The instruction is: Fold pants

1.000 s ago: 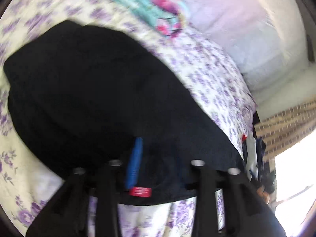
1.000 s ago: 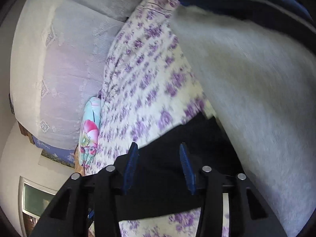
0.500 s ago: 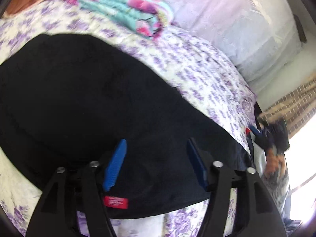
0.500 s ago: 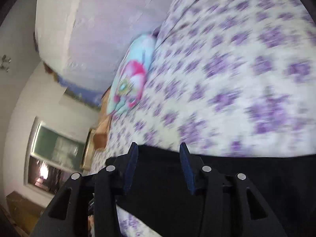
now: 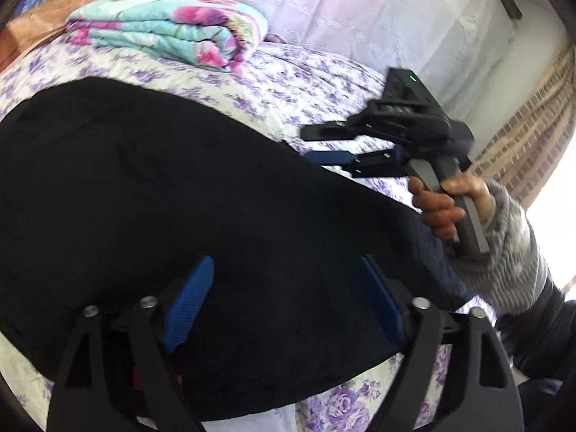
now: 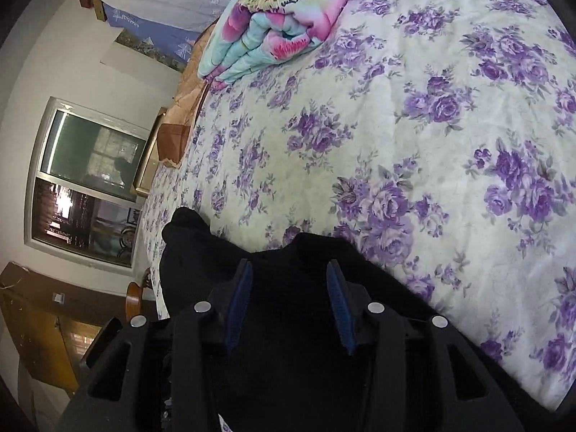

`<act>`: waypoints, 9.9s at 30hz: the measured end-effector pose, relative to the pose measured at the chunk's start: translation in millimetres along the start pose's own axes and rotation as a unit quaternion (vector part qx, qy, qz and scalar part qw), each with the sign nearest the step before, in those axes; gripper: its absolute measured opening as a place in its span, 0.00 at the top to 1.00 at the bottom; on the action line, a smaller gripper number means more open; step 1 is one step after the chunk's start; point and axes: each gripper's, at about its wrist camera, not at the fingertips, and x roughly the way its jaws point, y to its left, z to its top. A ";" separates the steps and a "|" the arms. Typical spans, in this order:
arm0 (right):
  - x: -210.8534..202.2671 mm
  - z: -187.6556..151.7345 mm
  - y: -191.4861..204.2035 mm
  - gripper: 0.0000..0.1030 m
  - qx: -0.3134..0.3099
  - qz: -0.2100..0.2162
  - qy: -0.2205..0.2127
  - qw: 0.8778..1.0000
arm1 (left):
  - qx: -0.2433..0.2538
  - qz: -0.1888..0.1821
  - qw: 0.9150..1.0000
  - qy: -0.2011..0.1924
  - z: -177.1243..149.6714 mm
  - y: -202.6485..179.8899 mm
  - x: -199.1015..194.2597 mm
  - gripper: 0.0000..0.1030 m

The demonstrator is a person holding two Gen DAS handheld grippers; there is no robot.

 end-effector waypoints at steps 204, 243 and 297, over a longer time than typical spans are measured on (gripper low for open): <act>-87.1 -224.0 29.0 0.04 -0.140 -0.362 -0.236 0.891 | -0.243 0.058 0.958 -0.142 -6.7 105.2 -85.6 0.05; -87.7 -210.8 2.8 0.03 -0.081 -0.370 -0.210 0.902 | -0.145 0.107 0.971 -0.157 38.8 64.4 -133.9 0.85; -199.2 -252.6 -8.8 0.04 0.025 -0.187 -0.394 0.899 | 0.009 0.117 0.993 -0.027 -22.9 -77.0 21.5 0.10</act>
